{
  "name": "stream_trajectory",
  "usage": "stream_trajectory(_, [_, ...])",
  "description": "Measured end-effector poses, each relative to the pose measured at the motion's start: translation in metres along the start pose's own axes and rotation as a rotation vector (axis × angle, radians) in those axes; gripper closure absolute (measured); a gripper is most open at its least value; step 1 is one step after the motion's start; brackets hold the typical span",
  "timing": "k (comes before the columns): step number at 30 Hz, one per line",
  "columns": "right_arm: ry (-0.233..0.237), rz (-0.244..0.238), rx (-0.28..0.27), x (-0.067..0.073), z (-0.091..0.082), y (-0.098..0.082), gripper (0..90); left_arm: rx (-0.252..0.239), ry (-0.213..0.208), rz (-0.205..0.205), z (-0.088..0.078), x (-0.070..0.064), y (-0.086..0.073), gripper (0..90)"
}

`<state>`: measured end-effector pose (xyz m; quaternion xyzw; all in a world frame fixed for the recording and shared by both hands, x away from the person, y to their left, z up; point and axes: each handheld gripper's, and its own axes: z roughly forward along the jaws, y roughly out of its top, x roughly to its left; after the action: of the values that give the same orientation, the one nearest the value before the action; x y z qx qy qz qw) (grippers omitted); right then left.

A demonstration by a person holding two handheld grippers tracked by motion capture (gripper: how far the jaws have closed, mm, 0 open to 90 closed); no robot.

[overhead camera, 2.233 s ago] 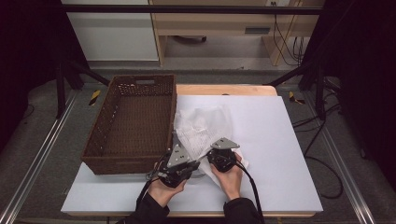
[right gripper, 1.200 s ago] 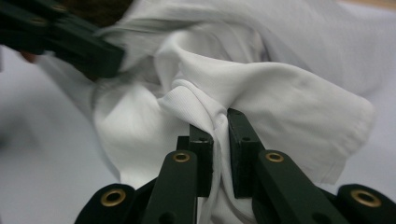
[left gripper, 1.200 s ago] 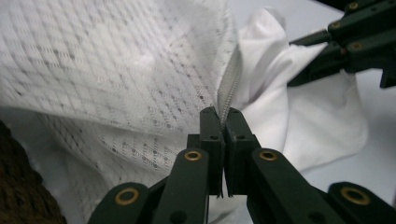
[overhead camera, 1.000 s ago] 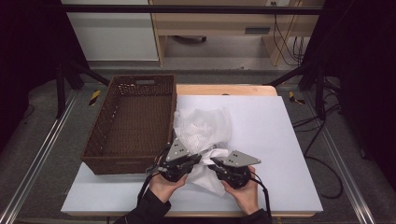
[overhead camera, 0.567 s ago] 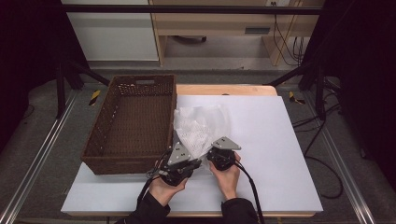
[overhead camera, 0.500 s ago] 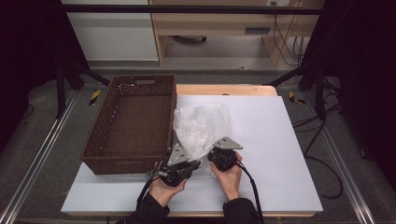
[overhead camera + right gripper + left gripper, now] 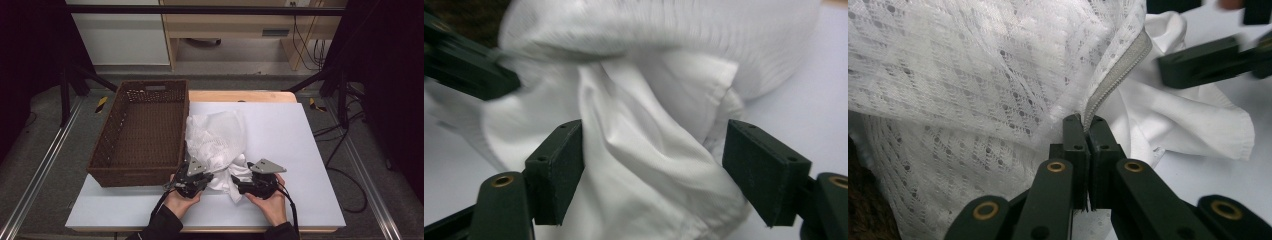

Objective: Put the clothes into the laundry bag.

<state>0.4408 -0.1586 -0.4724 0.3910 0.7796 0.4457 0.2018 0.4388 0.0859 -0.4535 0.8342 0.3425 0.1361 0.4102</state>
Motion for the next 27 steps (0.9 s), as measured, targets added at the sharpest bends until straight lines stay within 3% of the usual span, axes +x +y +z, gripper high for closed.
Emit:
stream_trajectory(2, [0.014, 0.003, 0.050, -0.002, 0.015, -0.003, 40.0, 0.002, 0.000, -0.002, 0.000, 0.001, 0.000, 88.3])
stream_trajectory(4, [0.034, 0.000, 0.098, -0.002, 0.023, -0.005, 62.6, 0.002, -0.002, -0.005, 0.000, 0.002, -0.001, 88.3])
stream_trajectory(5, [0.015, -0.006, 0.090, -0.001, 0.022, -0.004, 75.7, 0.001, -0.001, -0.005, 0.000, 0.002, -0.001, 88.3])
stream_trajectory(6, [0.035, -0.002, 0.080, 0.000, 0.018, -0.003, 84.4, 0.001, 0.000, -0.006, -0.001, 0.002, 0.000, 88.3])
stream_trajectory(7, [0.045, 0.008, 0.068, 0.001, 0.014, -0.002, 85.5, -0.004, -0.002, -0.006, -0.003, 0.001, 0.000, 88.3])
stream_trajectory(9, [0.067, -0.016, 0.013, 0.006, 0.002, 0.001, 86.2, -0.017, -0.012, -0.006, -0.009, 0.000, 0.004, 88.3])
stream_trajectory(12, [0.152, -0.047, -0.078, 0.019, -0.011, 0.007, 86.1, -0.074, -0.040, 0.002, -0.029, -0.007, 0.015, 88.3])
stream_trajectory(14, [0.184, -0.067, -0.115, 0.030, -0.013, 0.014, 86.0, -0.115, -0.043, 0.027, -0.044, -0.013, 0.023, 88.3])
stream_trajectory(17, [0.175, -0.081, -0.152, 0.042, -0.003, 0.025, 85.9, -0.152, -0.068, 0.031, -0.059, -0.018, 0.031, 88.4])
stream_trajectory(20, [0.126, -0.061, -0.162, 0.048, 0.023, 0.036, 86.0, -0.156, -0.072, 0.038, -0.062, -0.018, 0.032, 88.4])
stream_trajectory(22, [0.009, -0.068, -0.127, 0.047, 0.045, 0.038, 86.0, -0.148, -0.076, 0.035, -0.061, -0.017, 0.030, 88.5])
stream_trajectory(24, [-0.097, -0.040, -0.096, 0.037, 0.064, 0.034, 86.1, -0.138, -0.075, 0.030, -0.059, -0.015, 0.027, 88.6])
stream_trajectory(26, [-0.170, 0.005, -0.099, 0.026, 0.074, 0.029, 86.1, -0.124, -0.069, 0.024, -0.056, -0.013, 0.024, 88.5])
stream_trajectory(27, [-0.185, 0.022, -0.098, 0.023, 0.074, 0.030, 86.0, -0.116, -0.070, 0.018, -0.054, -0.011, 0.022, 88.5])
